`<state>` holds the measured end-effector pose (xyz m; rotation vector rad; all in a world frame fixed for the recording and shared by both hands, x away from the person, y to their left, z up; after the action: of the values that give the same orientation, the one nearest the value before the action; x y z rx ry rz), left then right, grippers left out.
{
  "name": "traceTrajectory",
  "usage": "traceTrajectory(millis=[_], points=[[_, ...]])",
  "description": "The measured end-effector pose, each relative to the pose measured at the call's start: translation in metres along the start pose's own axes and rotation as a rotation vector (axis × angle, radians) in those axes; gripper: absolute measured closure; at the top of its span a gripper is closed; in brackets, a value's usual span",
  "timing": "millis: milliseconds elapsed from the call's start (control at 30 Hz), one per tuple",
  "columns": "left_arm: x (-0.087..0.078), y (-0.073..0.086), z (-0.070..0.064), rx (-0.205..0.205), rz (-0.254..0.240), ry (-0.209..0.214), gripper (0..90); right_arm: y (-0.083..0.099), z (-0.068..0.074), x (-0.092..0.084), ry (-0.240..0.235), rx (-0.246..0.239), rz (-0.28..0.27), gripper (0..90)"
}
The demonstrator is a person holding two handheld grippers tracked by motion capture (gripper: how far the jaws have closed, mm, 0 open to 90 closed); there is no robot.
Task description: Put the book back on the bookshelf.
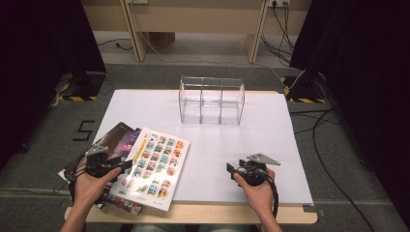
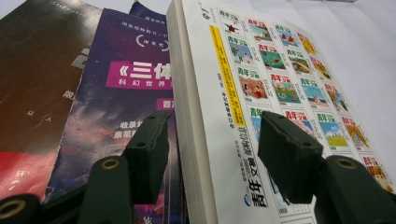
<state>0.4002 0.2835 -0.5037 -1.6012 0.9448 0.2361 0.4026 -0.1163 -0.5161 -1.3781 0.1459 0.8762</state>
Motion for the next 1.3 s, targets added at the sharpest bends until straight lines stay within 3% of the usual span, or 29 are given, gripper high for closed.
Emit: traceTrajectory(millis=[600, 733, 933, 1200, 1300], points=[[0.014, -0.006, 0.005, -0.062, 0.107, 0.046, 53.4, -0.019, 0.07, 0.032, -0.171, -0.024, 0.052, 42.7], [0.016, -0.008, 0.004, -0.06, 0.123, 0.043, 56.4, -0.018, 0.084, 0.042, -0.196, -0.043, 0.07, 42.7], [0.015, -0.012, 0.006, -0.093, 0.13, 0.06, 60.7, -0.014, 0.098, 0.054, -0.226, -0.049, 0.1, 42.7], [0.019, -0.013, 0.008, -0.126, 0.158, 0.072, 58.6, -0.008, 0.113, 0.074, -0.27, -0.029, 0.149, 42.7], [0.02, -0.012, 0.007, -0.117, 0.166, 0.063, 57.8, -0.004, 0.119, 0.08, -0.288, -0.014, 0.173, 42.8]])
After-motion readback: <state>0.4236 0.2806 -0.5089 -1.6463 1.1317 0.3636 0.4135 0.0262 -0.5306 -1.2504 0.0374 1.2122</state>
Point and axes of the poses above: each handheld gripper's, and its own axes: x roughly forward along the jaws, y roughly out of its underside, z roughly to its left, the point moved 8 cm from there along x, roughly forward along the jaws, and after that the axes turned 2 degrees about y, right-handed, at the moved point
